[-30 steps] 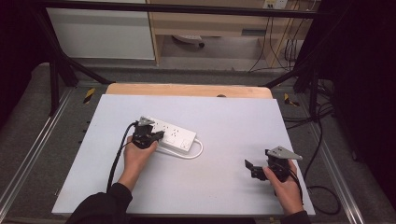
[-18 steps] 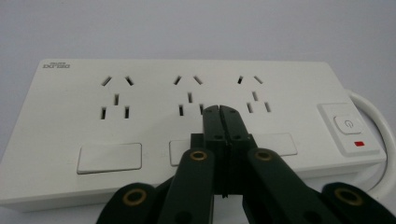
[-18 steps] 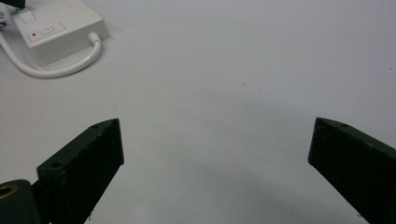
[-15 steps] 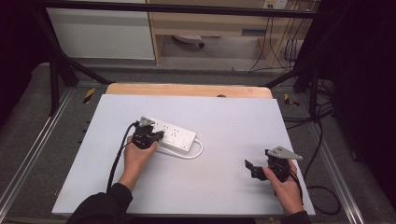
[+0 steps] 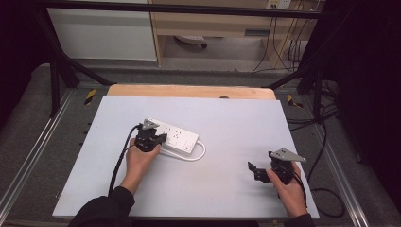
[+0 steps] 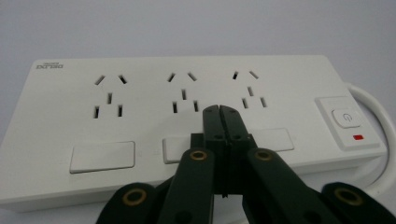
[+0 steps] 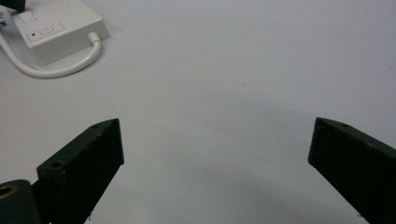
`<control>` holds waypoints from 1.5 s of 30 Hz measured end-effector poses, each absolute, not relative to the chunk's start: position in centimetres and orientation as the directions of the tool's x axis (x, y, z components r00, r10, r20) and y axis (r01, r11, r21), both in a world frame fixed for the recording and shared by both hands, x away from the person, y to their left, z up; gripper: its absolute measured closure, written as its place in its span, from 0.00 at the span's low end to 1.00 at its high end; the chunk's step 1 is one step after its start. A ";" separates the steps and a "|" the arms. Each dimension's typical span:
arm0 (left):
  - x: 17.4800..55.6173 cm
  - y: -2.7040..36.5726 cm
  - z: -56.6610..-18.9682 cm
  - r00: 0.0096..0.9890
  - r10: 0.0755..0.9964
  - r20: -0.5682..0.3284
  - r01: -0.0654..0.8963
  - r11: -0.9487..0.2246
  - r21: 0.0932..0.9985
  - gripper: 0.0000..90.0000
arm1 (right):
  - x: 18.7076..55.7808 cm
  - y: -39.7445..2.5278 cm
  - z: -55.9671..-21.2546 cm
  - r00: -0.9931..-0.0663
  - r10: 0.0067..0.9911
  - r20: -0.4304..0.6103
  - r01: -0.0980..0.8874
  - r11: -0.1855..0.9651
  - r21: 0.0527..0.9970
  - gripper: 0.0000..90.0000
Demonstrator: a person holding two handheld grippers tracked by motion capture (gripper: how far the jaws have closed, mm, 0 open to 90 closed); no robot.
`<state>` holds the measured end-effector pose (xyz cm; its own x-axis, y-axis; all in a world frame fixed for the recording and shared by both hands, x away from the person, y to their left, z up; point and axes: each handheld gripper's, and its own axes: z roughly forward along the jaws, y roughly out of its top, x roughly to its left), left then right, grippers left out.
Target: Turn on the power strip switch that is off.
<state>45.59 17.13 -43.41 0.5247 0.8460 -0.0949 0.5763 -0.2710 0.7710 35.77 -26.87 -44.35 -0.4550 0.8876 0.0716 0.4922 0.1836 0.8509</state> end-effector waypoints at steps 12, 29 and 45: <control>45.8 17.3 -43.5 0.524 0.844 -0.114 0.576 -0.253 0.777 1.00 | 35.8 -26.9 -44.3 -0.458 0.887 0.067 0.489 0.187 0.852 0.04; 45.8 17.8 -42.9 0.526 0.842 -0.123 0.568 -0.240 0.787 1.00 | 35.8 -26.9 -44.4 -0.455 0.888 0.070 0.489 0.184 0.853 0.04; 45.7 18.0 -42.3 0.524 0.844 -0.114 0.537 -0.224 0.813 0.64 | 35.9 -26.9 -44.4 -0.455 0.888 0.070 0.489 0.183 0.853 0.04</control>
